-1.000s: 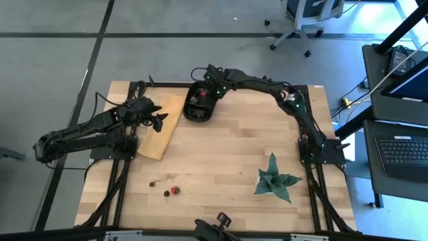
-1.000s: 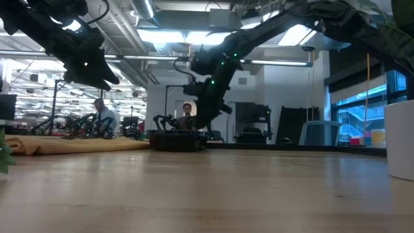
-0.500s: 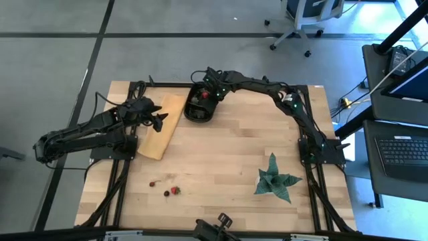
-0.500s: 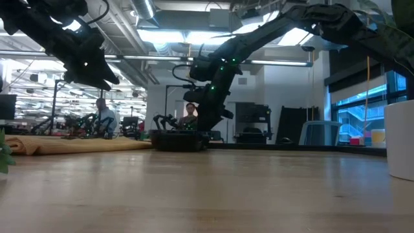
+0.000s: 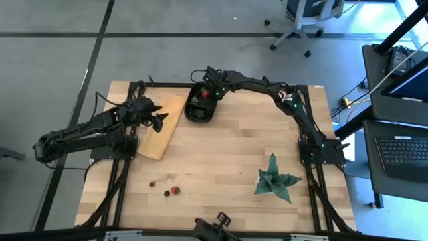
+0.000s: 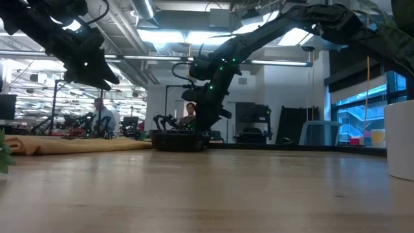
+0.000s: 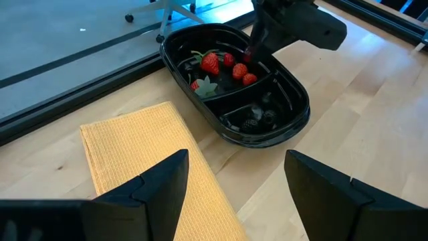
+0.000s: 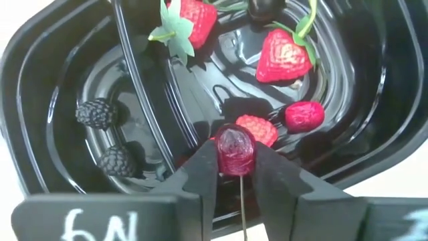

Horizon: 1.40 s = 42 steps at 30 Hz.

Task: Pick and placing Produce into tupperware
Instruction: Put the right red cherry into the black bin, then put the red strawberry into the black bin

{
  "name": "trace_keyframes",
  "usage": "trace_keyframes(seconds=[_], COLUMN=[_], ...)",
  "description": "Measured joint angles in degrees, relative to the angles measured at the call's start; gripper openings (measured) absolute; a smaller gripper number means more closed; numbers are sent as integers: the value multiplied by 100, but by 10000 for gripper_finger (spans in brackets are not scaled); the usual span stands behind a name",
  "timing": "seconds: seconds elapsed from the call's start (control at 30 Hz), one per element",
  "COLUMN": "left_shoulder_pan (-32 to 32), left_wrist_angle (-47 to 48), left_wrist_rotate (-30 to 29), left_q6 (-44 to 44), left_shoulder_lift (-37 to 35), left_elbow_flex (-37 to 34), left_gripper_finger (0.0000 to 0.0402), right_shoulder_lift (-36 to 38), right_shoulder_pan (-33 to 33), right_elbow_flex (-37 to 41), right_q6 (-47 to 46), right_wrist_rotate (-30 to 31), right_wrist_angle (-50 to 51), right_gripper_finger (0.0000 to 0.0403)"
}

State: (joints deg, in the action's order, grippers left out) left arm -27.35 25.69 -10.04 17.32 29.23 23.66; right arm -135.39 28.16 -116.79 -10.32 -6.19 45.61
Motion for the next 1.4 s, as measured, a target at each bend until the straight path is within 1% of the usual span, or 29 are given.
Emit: trace_keyframes(seconds=[0.4,0.57,0.67,0.87,0.9,0.97,1.03,1.2,1.3,1.4], left_shoulder_pan=[2,1,0,0,0,0,0,6,37,202], left_wrist_angle=[0,0,0,-14,-38,-84,-188,-847,-1552,-2115], left_wrist_rotate=[2,2,2,5,18,134,389,1205,1797,2140], left_q6=[-140,-140,-168,-294,-302,-369,-441,-528,-769,-1146], left_shoulder_lift=[1,0,0,1,0,1,2,1,0,23], left_elbow_flex=[0,0,0,0,0,0,0,0,0,0], left_gripper_finger=[240,240,240,240,240,240,240,240,240,240], right_shoulder_lift=[0,105,224,384,556,1011,1463,2558,3335,4213], right_shoulder_pan=[0,0,0,-179,-263,-443,-615,-1064,-1335,-1602], right_elbow_flex=[0,-4,-372,-1831,-1770,-1403,-1188,-567,155,1248], right_q6=[-10,-5,14,301,322,329,377,504,756,766], right_wrist_rotate=[-1,-1,-1,-308,-322,-320,-284,451,734,918], right_wrist_angle=[-154,-123,226,1522,1407,1171,1049,996,952,478], right_gripper_finger=[160,177,178,179,179,179,179,179,179,179])
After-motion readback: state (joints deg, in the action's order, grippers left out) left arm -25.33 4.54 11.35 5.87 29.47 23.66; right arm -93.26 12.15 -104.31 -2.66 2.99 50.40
